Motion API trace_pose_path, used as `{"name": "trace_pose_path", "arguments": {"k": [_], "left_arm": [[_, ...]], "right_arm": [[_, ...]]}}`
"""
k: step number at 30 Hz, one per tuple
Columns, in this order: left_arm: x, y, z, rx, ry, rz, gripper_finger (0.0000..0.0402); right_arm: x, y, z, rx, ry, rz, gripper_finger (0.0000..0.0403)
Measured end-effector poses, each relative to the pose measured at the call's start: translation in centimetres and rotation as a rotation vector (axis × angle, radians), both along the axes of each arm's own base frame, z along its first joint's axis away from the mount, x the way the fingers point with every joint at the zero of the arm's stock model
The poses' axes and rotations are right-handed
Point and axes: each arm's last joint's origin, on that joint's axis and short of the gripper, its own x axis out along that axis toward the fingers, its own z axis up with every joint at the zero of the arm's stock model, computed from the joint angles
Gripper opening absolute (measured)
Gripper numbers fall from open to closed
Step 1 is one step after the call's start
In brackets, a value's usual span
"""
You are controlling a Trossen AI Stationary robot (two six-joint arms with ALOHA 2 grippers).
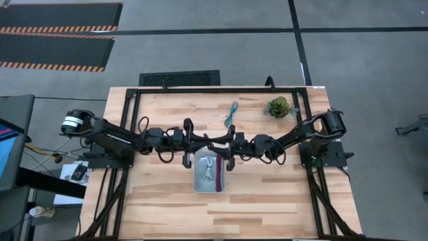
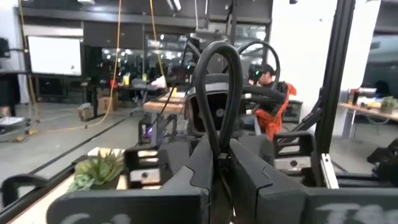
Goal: Pick and place USB-C Cables
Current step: Put the black charger cable into the gray bin
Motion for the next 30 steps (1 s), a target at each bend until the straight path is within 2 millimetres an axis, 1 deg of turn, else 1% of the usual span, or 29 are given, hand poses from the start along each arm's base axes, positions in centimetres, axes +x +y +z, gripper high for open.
{"name": "trace_pose_path", "arguments": {"k": [2,4,8,11,17,20,26,30], "left_arm": [[-0.4,0.1,0.4,0.001,0.025,0.01,0.0011],[-1.0,0.2,1.0,0.005,0.034,0.034,0.001],[-2.4,0.4,2.2,0.006,0.062,0.056,0.0009],[-3.3,0.5,2.6,0.011,0.112,0.07,0.0009],[-5.5,0.9,3.6,0.014,0.178,0.119,0.0017],[-6.8,1.0,4.3,0.016,0.187,0.118,0.001],[-9.0,1.1,5.5,0.012,0.171,0.129,0.0007],[-10.0,1.1,5.6,-0.003,0.189,0.202,0.0007]], "right_arm": [[-0.2,0.0,0.2,-0.018,0.004,-0.002,0.0192],[-0.6,0.0,1.0,-0.027,-0.006,-0.005,0.0199],[-1.3,-0.3,2.0,-0.042,0.048,-0.01,0.02],[-2.1,-0.5,3.6,-0.053,0.063,-0.013,0.0195],[-4.3,-0.3,6.6,-0.125,0.102,-0.016,0.0187],[-5.7,-0.4,8.0,-0.173,0.128,-0.063,0.0184],[-8.5,-1.1,9.9,-0.208,0.204,-0.15,0.018],[-9.7,-1.4,10.1,-0.188,0.262,-0.187,0.018]]}}
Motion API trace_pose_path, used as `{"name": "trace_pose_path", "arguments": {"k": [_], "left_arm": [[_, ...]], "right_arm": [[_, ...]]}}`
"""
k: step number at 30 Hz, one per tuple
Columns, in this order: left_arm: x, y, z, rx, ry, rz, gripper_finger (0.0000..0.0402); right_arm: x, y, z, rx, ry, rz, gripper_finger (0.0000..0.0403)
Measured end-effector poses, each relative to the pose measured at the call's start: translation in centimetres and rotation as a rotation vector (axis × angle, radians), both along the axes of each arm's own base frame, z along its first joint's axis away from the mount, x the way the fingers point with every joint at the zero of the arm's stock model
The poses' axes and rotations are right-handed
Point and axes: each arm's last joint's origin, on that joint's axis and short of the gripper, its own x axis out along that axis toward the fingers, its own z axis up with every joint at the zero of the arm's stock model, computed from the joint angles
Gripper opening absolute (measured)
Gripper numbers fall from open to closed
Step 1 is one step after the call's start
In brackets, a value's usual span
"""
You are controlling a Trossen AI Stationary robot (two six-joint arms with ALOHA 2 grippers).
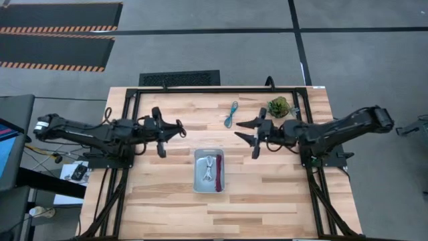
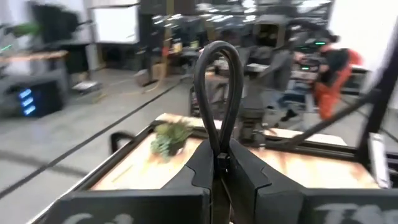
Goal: Pick and place USB-C Cables
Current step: Put the black charger cable into the gray bin
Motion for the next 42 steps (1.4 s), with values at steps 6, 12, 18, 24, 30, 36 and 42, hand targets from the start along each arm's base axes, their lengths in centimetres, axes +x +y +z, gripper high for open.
{"name": "trace_pose_path", "arguments": {"k": [6,12,18,24,30,36,42], "left_arm": [[-0.4,-0.5,-0.5,-0.146,0.004,0.17,0.0007],[0.1,-1.7,-1.3,-0.248,-0.006,0.289,0.0007],[1.0,-2.8,-2.4,-0.321,-0.024,0.426,0.0007],[3.9,-4.4,-2.7,-0.338,0.058,0.411,0.0007],[7.5,-6.1,-2.2,-0.355,0.241,0.324,0.0006],[9.5,-7.6,-2.8,-0.544,0.341,0.138,0.0007],[10.1,-7.8,-4.4,-0.771,0.442,0.081,0.0008]], "right_arm": [[-1.1,-0.4,0.0,0.095,0.028,-0.104,0.0176],[-1.6,-0.8,-0.2,0.147,0.045,-0.222,0.0171],[-1.9,-1.0,-0.3,0.143,0.054,-0.29,0.017],[-1.9,-1.0,-0.4,0.139,0.065,-0.296,0.017],[-1.9,-1.0,-0.7,0.133,0.094,-0.298,0.017],[-2.0,-1.0,-1.4,0.164,0.146,-0.308,0.017],[-2.1,-1.0,-1.7,0.175,0.176,-0.311,0.017]]}}
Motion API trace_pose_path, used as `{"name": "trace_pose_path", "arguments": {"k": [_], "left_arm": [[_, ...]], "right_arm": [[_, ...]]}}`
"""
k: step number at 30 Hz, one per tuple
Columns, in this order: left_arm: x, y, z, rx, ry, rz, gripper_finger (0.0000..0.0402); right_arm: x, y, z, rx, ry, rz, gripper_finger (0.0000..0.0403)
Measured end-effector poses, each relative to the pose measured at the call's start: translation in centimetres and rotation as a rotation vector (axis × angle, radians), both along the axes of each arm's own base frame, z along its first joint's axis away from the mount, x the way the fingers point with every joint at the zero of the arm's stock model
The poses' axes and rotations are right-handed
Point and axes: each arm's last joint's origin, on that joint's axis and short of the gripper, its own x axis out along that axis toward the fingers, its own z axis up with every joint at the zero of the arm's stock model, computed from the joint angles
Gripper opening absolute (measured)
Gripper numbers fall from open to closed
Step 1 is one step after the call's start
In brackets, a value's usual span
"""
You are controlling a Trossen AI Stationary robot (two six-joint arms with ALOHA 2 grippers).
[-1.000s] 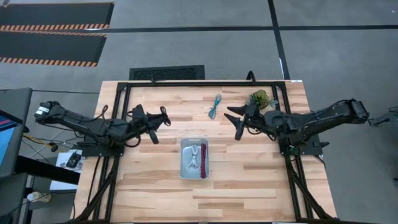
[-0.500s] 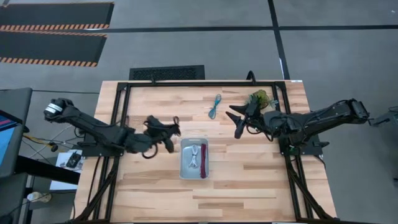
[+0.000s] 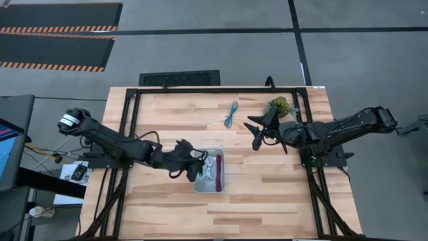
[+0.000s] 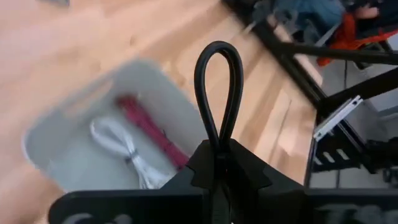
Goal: Pick and place USB-C Cables
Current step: Put the black charger cable into the gray bin
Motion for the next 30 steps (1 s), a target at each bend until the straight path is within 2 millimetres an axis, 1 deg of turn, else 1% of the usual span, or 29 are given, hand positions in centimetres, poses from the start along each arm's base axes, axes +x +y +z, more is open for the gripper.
{"name": "trace_pose_path", "arguments": {"k": [2,4,9,13,16,19,21,23,25,28,30], "left_arm": [[0.2,0.0,-0.9,-0.067,0.052,0.014,0.0009],[0.4,-0.1,-2.1,-0.079,0.115,0.026,0.0009],[1.2,0.0,-4.3,-0.041,0.201,0.055,0.001],[1.7,0.4,-5.3,-0.017,0.224,0.08,0.001],[1.9,0.7,-5.7,0.072,0.257,0.015,0.001],[2.2,0.8,-4.9,0.227,0.248,-0.084,0.001],[2.4,0.5,-3.6,0.377,0.225,-0.186,0.0007],[2.7,0.1,-2.1,0.568,0.202,-0.348,0.0007],[2.9,-0.3,-1.1,0.77,0.207,-0.54,0.0009],[3.1,-0.3,-0.8,1.033,0.217,-0.797,0.0017],[3.1,0.1,-1.0,1.155,0.229,-0.934,0.002]], "right_arm": [[0.0,0.1,0.0,0.0,0.002,0.004,0.017],[0.0,0.1,0.0,-0.001,0.004,0.005,0.017],[0.0,0.1,-0.2,-0.003,0.02,0.005,0.017],[-0.1,0.1,-0.3,0.008,0.024,0.002,0.017],[-0.1,0.1,-0.4,0.01,0.033,0.003,0.017],[-0.1,0.1,-0.4,0.008,0.04,0.003,0.017],[-0.1,0.1,-0.5,0.008,0.041,0.003,0.017],[-0.1,0.1,-0.5,0.007,0.046,0.004,0.017],[-0.1,0.1,-0.5,0.007,0.045,0.004,0.017],[-0.1,0.0,-0.5,0.007,0.049,0.002,0.017],[-0.1,0.0,-0.5,0.006,0.051,0.0,0.017]]}}
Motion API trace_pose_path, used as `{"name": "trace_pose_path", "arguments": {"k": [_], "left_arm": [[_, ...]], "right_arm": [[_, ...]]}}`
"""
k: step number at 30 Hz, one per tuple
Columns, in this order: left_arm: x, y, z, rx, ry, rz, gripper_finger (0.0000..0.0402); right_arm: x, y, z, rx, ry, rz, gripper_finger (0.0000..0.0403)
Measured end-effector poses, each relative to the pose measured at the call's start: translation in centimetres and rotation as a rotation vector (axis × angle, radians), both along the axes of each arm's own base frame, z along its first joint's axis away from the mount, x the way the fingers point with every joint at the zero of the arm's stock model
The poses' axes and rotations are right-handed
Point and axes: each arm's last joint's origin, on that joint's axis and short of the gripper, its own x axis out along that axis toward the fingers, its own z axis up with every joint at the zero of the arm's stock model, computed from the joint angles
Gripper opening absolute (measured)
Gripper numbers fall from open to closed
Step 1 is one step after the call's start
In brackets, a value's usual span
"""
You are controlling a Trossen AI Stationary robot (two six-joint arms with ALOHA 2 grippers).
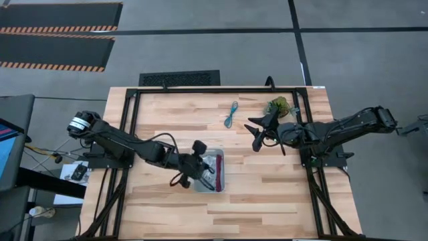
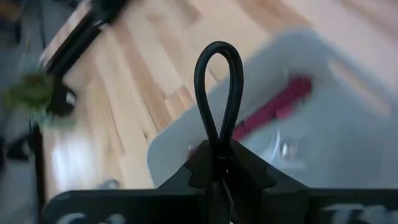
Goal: Pick and place USB-C Cables
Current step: Put the black charger cable into the gray bin
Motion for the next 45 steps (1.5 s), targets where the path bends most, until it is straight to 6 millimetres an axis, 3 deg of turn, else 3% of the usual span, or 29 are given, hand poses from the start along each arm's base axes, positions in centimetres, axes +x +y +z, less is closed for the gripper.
{"name": "trace_pose_path", "arguments": {"k": [10,16,21,30,37,45], "left_arm": [[-0.2,1.1,-0.5,0.381,0.096,-0.371,0.001],[0.4,0.5,-2.2,0.374,0.148,-0.455,0.0005],[1.0,0.1,-4.4,0.53,0.223,-0.561,0.0005],[1.0,0.3,-7.1,0.629,0.377,-0.7,0.0005],[1.5,0.3,-8.4,0.656,0.401,-0.784,0.0008],[1.6,0.9,-8.5,0.619,0.404,-0.794,0.0007]], "right_arm": [[0.0,0.0,-0.1,-0.003,0.007,0.001,0.017],[0.0,0.0,-0.1,-0.003,0.01,0.001,0.017],[0.0,0.0,-0.2,-0.004,0.019,0.0,0.017],[-0.1,-0.1,-0.4,-0.006,0.044,-0.005,0.017],[-0.1,-0.1,-0.4,-0.007,0.044,-0.006,0.017],[-0.1,-0.1,-0.4,-0.007,0.045,-0.006,0.017]]}}
